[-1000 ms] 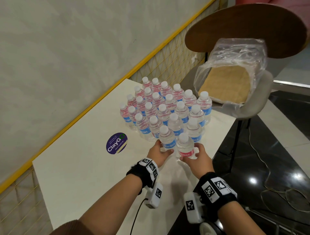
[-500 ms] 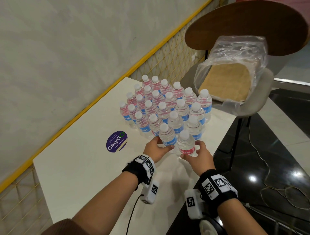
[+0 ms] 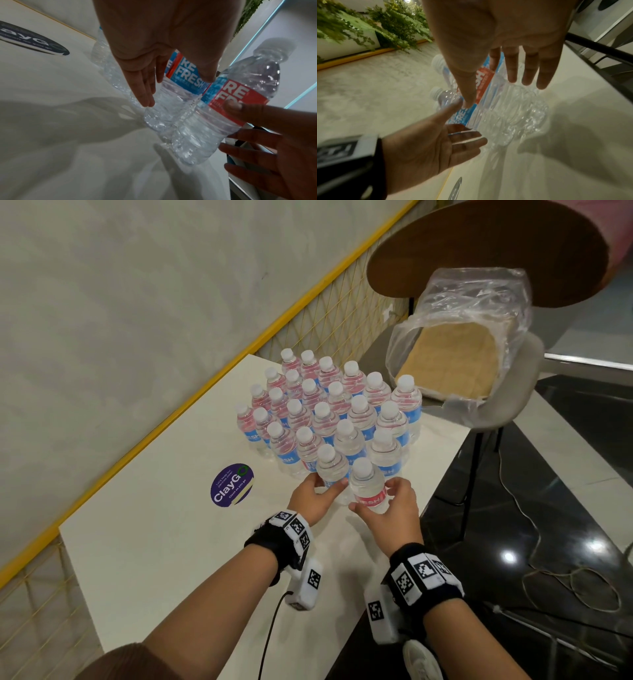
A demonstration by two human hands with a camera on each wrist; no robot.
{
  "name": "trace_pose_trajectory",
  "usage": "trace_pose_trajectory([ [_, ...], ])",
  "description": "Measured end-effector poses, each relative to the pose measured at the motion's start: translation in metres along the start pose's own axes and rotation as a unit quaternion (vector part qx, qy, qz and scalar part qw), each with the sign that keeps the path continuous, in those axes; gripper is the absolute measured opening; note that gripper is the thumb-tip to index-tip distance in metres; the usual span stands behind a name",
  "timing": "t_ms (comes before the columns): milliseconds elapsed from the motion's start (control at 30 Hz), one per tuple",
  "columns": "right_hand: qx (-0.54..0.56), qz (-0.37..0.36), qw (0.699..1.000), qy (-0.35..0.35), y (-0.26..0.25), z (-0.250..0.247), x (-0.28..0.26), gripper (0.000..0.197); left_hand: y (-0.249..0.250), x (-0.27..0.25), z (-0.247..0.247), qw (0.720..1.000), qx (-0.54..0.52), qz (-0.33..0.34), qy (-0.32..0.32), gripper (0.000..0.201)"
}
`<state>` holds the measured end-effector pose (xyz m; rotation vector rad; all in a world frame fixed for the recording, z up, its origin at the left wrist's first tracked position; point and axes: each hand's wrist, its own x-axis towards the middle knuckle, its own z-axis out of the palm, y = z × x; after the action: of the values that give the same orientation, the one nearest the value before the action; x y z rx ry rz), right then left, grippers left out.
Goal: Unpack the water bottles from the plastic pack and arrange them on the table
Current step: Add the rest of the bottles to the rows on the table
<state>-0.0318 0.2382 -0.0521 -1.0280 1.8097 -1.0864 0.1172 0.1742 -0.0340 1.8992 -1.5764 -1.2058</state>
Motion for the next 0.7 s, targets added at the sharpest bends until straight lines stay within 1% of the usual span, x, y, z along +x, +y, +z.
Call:
trace_pose_trajectory([
  [67,-0.002,-0.017,1.0,0.022,-0.003,0.003,0.0,0.068,0.0,0.0,0.001,1.0,-0.001,-0.002,0.002,0.088],
  [167,0.021,-0.04,0.999,0.018,-0.002,0.004,0.004,0.063,0.005,-0.005,-0.002,1.0,-0.003,0.004,0.011,0.085],
  [267,0.068,-0.053,0.996,0.007,0.004,0.0,0.003,0.059,0.008,-0.011,-0.005,1.0,-0.003,0.016,0.014,0.067],
  [333,0.097,-0.049,0.994,0.008,0.008,-0.003,0.0,0.051,0.007,-0.011,-0.006,1.0,-0.002,0.027,0.014,0.059],
  [400,0.083,-0.053,0.995,0.008,0.013,-0.002,-0.003,0.04,0.005,-0.011,-0.006,0.999,-0.003,0.035,0.01,0.055],
  [433,0.07,-0.058,0.996,0.01,0.016,-0.001,-0.004,0.039,0.004,-0.01,-0.006,0.999,-0.006,0.035,0.008,0.054],
  [467,0.061,-0.062,0.996,0.015,0.018,0.001,-0.005,0.041,0.003,-0.01,-0.005,0.999,-0.01,0.034,0.005,0.053],
  [600,0.026,-0.068,0.997,0.041,0.013,0.012,-0.005,0.069,0.001,-0.008,-0.004,0.999,-0.017,0.031,0.001,0.05],
  [633,0.014,-0.074,0.996,0.054,0.009,0.014,-0.004,0.071,0.002,-0.008,-0.004,0.999,-0.019,0.03,0.0,0.05],
  [700,-0.002,-0.081,0.994,0.073,0.004,0.016,0.0,0.069,0.002,-0.008,-0.005,0.999,-0.021,0.03,-0.001,0.051],
])
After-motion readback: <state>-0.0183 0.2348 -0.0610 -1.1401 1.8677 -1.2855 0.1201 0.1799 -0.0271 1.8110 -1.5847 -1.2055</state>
